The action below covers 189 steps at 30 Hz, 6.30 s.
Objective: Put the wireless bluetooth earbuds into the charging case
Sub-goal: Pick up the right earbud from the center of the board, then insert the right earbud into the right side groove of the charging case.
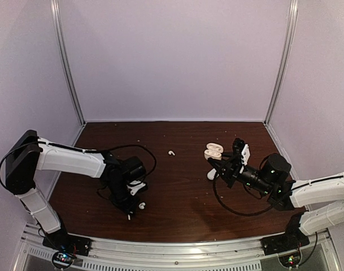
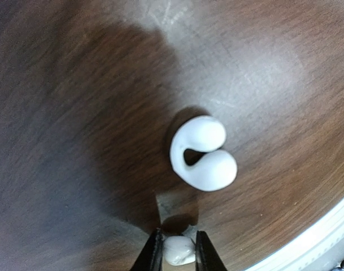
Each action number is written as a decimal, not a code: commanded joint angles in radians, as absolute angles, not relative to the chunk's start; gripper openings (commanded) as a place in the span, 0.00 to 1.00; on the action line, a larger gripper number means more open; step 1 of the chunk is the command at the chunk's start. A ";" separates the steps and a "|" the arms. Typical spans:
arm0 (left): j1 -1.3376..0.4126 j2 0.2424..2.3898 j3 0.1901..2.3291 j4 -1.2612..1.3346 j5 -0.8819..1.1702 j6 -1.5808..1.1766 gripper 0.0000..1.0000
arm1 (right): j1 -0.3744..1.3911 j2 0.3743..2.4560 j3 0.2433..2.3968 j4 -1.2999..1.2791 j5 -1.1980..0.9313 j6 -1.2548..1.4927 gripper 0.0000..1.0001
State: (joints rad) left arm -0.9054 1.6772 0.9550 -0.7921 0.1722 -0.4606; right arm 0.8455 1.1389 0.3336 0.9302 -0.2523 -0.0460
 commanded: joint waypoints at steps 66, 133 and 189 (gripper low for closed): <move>-1.044 1.510 1.248 0.052 0.123 -0.064 0.11 | 0.953 1.514 0.653 1.006 -0.239 -0.080 0.00; -1.083 1.491 1.177 0.005 0.044 0.054 0.08 | 0.926 1.466 0.657 1.008 -0.298 0.062 0.00; -1.083 1.498 1.149 -0.048 0.101 0.054 0.30 | 0.920 1.443 0.655 1.024 -0.399 0.039 0.00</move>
State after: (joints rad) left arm -1.0801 1.5021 1.1687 0.0196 0.0925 0.0578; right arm 0.9230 1.4864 0.6357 0.9298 -0.3935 0.0479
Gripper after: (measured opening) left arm 0.286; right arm 0.241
